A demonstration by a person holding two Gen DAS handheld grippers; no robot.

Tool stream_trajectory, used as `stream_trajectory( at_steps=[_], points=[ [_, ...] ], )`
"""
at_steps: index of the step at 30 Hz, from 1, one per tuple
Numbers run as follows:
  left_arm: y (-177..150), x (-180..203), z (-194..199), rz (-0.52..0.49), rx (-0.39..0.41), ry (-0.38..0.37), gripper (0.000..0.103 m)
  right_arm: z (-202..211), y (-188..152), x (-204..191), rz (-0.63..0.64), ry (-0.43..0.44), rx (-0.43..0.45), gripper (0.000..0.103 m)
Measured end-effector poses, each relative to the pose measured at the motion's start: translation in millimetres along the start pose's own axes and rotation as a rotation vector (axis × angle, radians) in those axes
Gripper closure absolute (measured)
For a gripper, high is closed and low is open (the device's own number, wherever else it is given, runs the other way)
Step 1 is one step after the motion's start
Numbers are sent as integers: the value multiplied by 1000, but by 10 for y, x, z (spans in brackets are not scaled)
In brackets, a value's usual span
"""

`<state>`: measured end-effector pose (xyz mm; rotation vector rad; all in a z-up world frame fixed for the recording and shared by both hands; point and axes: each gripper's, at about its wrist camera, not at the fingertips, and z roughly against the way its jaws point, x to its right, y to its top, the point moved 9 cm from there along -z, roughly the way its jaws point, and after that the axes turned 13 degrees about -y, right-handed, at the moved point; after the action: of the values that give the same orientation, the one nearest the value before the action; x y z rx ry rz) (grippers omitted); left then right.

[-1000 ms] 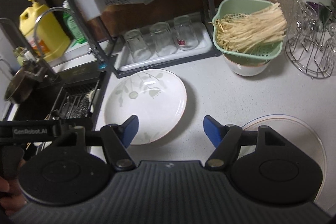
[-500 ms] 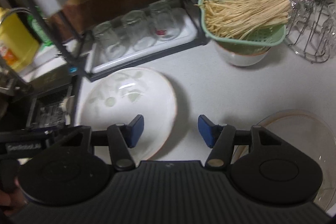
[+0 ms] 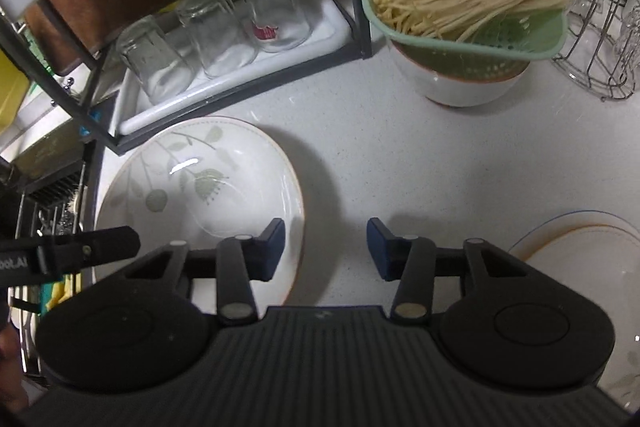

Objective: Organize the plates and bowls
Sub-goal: 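Close both grippers on the rim of the small leaf-pattern plate, then lift the small plate with both grippers and carry it over the plate stack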

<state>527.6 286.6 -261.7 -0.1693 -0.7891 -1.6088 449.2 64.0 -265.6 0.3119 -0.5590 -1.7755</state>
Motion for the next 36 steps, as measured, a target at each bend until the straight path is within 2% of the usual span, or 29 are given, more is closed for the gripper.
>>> stream_trajectory(
  at_steps=[4,5,10,15,24,30,36],
  points=[
    [23,-69,-90,-2,-27,-12,32,-48,13,-52,-6,9,-3,65],
    [23,-81,-116,-4,-32,-10,35,-58,15,-69,-3,13,-2,71],
    [17,-137,-218,-1,-57,-9,42,-110,6,-182,19,43,-10,84],
    [66,-151,-259,-1,-34,-10,42,-128,3,-236,38,50,2,83],
    [42,-179,-175,96,-40,-71,42,-141,26,-212,52,91,-21,83],
    [-91,-113,7,222,3,-118,42,29,20,-141,63,131,-23,83],
    [-195,84,263,248,54,-140,42,308,76,-38,83,180,4,83]
  ],
)
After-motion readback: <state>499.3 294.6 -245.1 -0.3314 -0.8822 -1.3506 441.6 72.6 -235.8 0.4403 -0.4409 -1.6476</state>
